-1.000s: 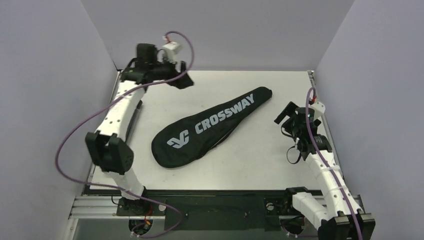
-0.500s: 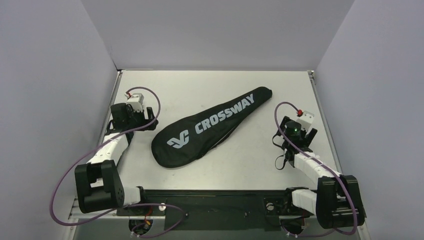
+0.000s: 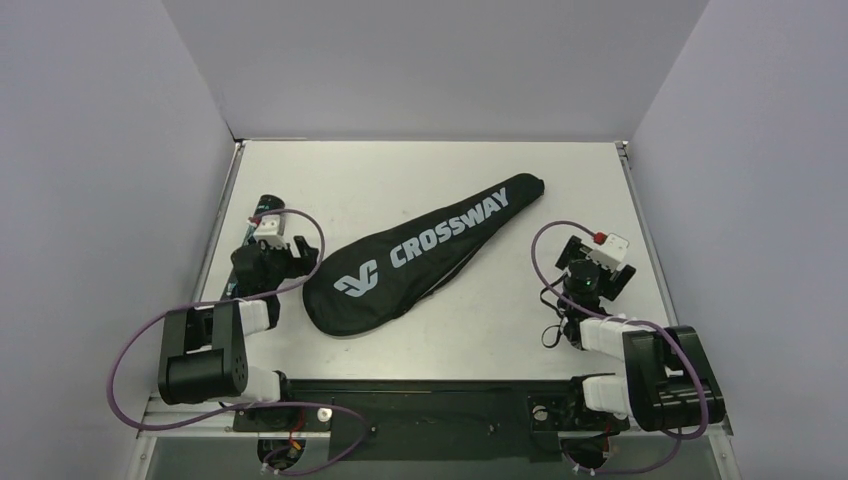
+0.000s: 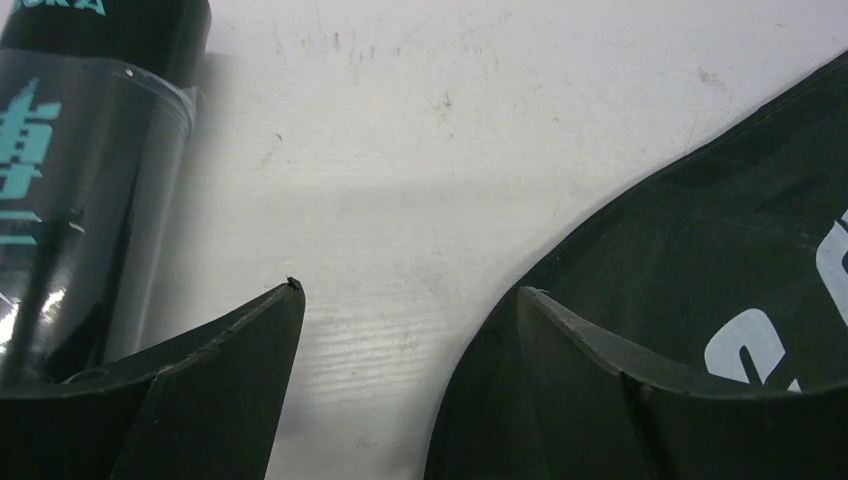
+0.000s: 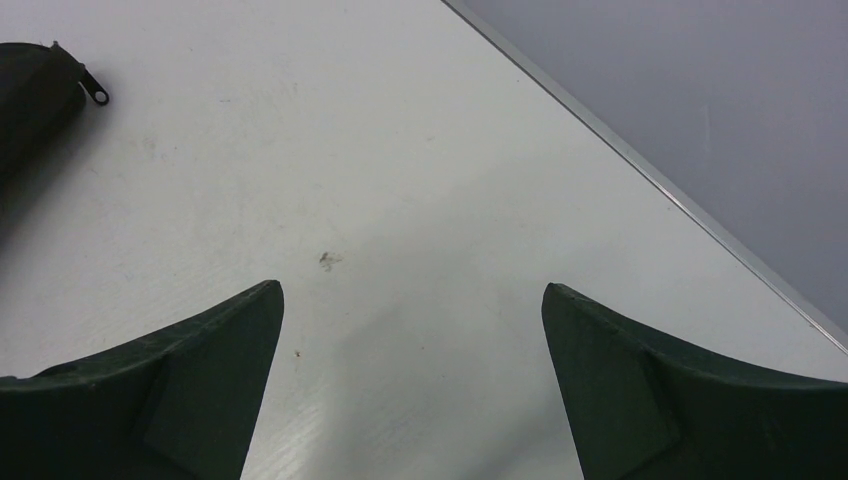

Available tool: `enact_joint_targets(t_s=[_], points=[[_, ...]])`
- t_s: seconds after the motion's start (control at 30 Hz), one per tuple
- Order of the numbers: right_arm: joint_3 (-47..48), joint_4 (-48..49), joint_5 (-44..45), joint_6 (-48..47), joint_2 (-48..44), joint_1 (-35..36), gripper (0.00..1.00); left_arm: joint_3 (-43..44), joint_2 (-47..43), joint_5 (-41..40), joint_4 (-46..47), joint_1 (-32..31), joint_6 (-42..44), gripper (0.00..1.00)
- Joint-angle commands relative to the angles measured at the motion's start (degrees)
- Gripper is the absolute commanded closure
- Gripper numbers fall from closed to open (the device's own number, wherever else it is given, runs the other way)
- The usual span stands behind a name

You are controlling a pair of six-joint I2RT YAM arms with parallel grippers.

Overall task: Pack up the badminton gear
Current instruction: Reset both arms

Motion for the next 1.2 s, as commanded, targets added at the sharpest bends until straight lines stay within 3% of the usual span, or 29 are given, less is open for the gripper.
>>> enact_joint_targets(t_s=[0.0,0.13,0.23,0.3,0.43,0.5,1.17], points=[[-2.8,13.83,4.41,-3.98,1.49,3.72,0.03,-5.28,1.5,1.23,20.64,0.1,-0.78,0.12],[-6.57,28.46,2.87,-9.25,8.57,6.57,0.03,-5.64,1.63,1.11,20.87,-1.19,0.87,0.12],[-4.22,22.03,3.19,-6.89,6.7,5.57,0.03,-6.88,1.72,-4.39,21.9,-4.36,3.73,0.11],[-1.4,16.3,3.28,-4.9,6.19,4.01,0.03,-10.63,4.44,-5.64,32.16,-5.95,3.92,0.1],[3.53,3.81,0.62,-1.06,5.64,0.46,0.03,-9.86,4.38,-5.14,30.65,-4.97,3.16,0.1],[3.78,2.73,-1.62,0.48,5.29,-1.49,0.03,-8.95,3.65,-5.56,27.14,-5.17,3.11,0.09],[3.18,3.7,-1.85,0.28,4.87,-1.74,0.02,-8.96,3.58,-8.58,27.24,-6.74,4.03,0.08]])
